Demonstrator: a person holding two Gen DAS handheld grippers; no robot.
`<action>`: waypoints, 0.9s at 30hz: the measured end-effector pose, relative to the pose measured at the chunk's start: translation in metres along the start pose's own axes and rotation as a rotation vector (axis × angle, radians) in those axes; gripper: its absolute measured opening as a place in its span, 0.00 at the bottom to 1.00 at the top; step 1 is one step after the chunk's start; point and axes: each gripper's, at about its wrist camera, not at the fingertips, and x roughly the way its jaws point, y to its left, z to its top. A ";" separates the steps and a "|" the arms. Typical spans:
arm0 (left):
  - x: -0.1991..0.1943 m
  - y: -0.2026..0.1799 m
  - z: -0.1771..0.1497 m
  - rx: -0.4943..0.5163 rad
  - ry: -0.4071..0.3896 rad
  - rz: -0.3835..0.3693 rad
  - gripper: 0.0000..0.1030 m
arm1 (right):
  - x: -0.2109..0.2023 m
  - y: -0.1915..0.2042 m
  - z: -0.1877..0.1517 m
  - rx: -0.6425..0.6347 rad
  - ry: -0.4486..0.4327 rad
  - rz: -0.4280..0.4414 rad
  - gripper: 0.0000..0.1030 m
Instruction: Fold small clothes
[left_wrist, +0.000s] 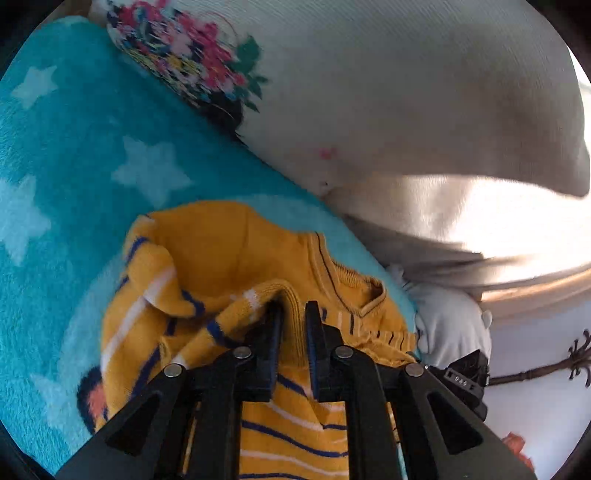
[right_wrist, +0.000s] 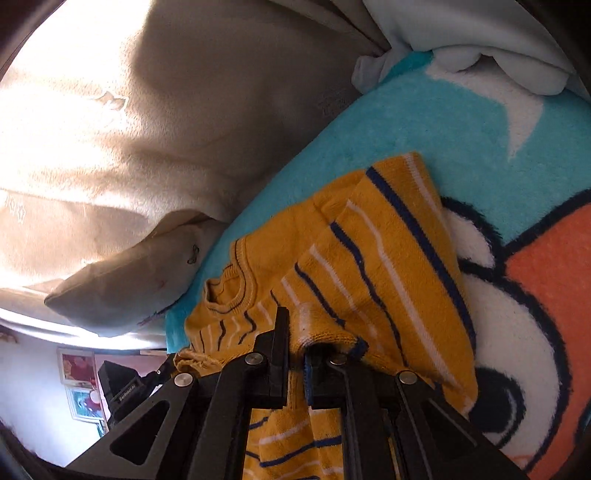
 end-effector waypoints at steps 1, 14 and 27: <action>-0.004 0.005 0.002 -0.020 -0.011 -0.005 0.14 | 0.000 0.000 0.002 0.003 -0.002 -0.004 0.06; -0.082 0.012 -0.006 -0.051 -0.132 -0.040 0.34 | -0.042 0.026 0.001 -0.070 -0.120 -0.064 0.37; 0.005 -0.034 -0.013 0.224 0.047 0.144 0.36 | 0.032 0.104 -0.041 -0.482 0.099 -0.192 0.39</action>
